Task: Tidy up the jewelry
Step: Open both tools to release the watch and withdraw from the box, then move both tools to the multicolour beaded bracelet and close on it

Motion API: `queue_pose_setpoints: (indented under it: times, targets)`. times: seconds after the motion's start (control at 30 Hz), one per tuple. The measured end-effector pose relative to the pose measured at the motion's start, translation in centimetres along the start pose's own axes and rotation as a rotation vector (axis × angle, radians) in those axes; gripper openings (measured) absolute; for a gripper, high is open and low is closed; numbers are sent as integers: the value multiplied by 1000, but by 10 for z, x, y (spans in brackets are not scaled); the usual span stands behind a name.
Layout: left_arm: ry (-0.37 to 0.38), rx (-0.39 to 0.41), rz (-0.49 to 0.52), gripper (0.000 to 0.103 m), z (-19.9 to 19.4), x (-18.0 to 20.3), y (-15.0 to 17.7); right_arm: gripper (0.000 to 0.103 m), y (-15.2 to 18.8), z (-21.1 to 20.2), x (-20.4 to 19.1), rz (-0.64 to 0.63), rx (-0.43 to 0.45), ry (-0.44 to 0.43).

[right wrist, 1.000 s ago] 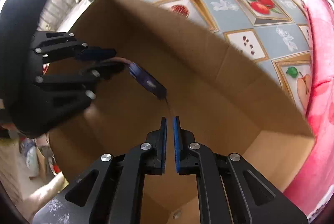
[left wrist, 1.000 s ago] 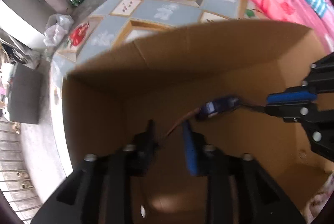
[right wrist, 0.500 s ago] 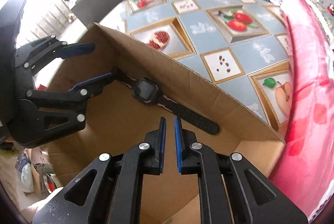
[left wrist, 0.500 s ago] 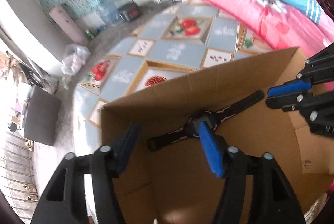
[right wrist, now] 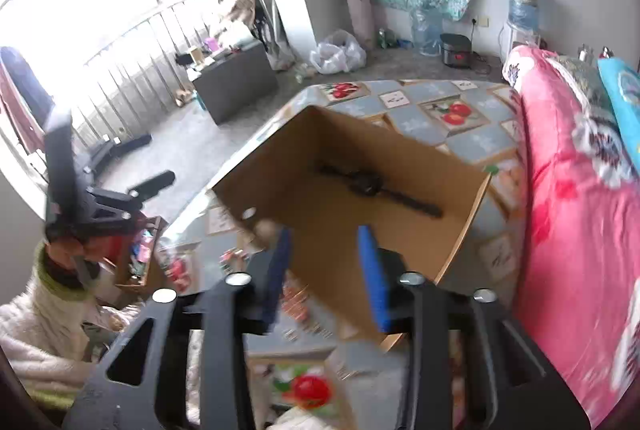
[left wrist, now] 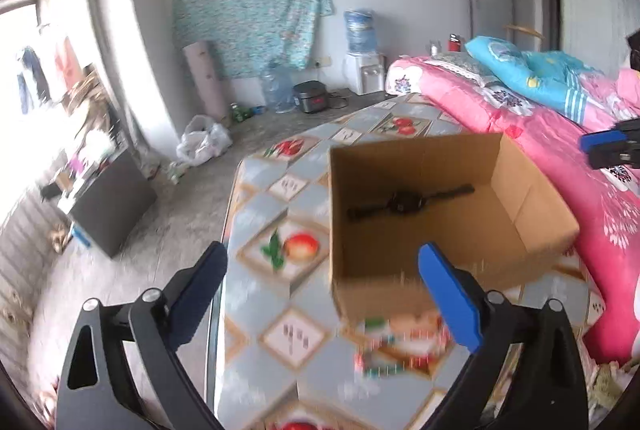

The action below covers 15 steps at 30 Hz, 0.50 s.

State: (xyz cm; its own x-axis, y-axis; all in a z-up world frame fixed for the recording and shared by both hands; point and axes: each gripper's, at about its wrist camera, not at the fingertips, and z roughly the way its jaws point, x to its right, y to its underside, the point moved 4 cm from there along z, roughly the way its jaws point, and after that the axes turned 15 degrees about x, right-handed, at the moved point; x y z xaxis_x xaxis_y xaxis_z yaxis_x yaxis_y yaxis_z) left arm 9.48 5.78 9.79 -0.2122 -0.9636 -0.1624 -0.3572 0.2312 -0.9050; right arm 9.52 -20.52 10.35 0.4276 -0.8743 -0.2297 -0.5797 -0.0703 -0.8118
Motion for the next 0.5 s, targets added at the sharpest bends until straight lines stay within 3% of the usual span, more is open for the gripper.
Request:
queue_pose_setpoints:
  times: [0.13,0.27,0.37,0.5]
  targets:
    - [-47,-62,-100,97,-3,6,61,70,61,1,-14,36,-13,74]
    - [-75,-189,-96,97,30,26,117,70,126,38,-23,21,-121,210]
    - [-99,-220,-102,97,57,34,132,70,149,62,-32,35,-169,228]
    - [-116,-243,-83,97,78,38,140,81,155,79,-46,18,-173,226]
